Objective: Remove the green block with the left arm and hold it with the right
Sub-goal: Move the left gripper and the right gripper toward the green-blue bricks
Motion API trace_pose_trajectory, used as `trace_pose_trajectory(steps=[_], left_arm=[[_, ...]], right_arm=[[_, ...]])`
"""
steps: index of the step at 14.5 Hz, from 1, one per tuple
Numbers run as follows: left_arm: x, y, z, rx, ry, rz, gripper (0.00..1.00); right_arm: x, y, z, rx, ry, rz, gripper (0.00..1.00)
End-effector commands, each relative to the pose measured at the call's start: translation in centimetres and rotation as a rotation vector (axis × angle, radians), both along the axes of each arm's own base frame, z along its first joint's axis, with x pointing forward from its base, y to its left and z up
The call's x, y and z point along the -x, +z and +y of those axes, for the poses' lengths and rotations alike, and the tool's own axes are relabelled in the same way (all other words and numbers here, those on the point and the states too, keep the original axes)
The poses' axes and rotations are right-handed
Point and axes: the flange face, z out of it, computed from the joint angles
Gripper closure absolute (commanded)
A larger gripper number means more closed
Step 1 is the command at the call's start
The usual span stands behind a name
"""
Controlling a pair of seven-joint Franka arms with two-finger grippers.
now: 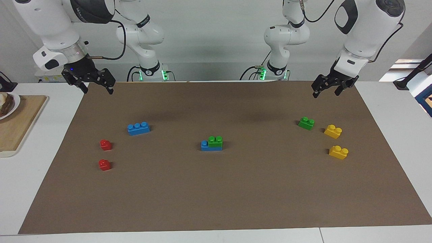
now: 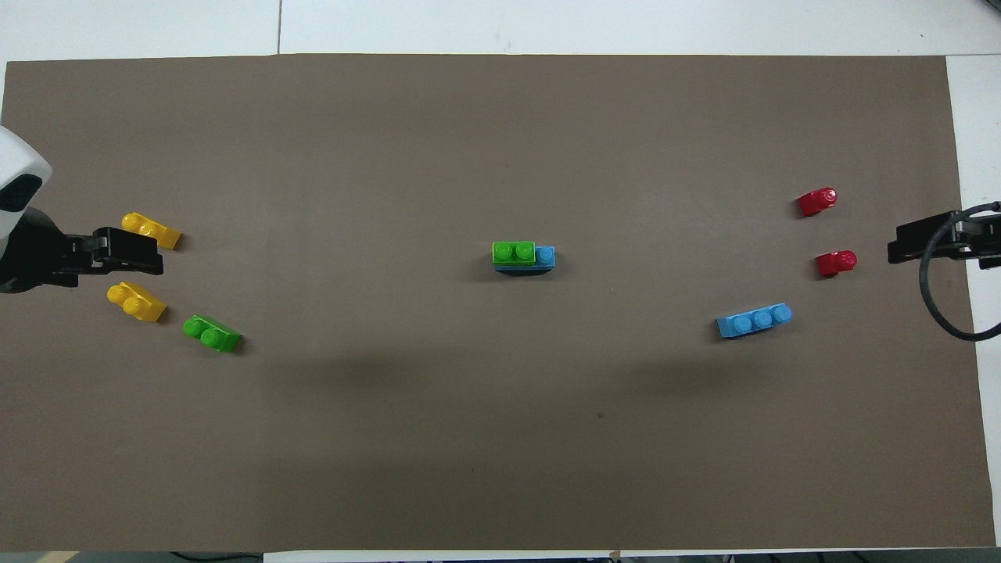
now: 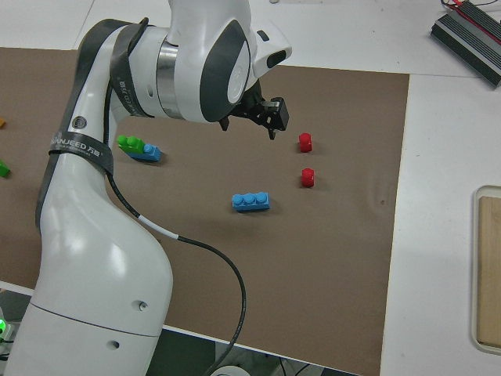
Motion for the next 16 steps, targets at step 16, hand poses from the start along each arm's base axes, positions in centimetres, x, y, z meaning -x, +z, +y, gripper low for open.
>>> trace_pose_trajectory(steps=[16], left_arm=[[0.6,0.2,-0.1,0.018,0.007,-0.009,0.0]], right_arm=[[-0.1,-1.9,3.3,-0.041,-0.588,0.009,0.01]])
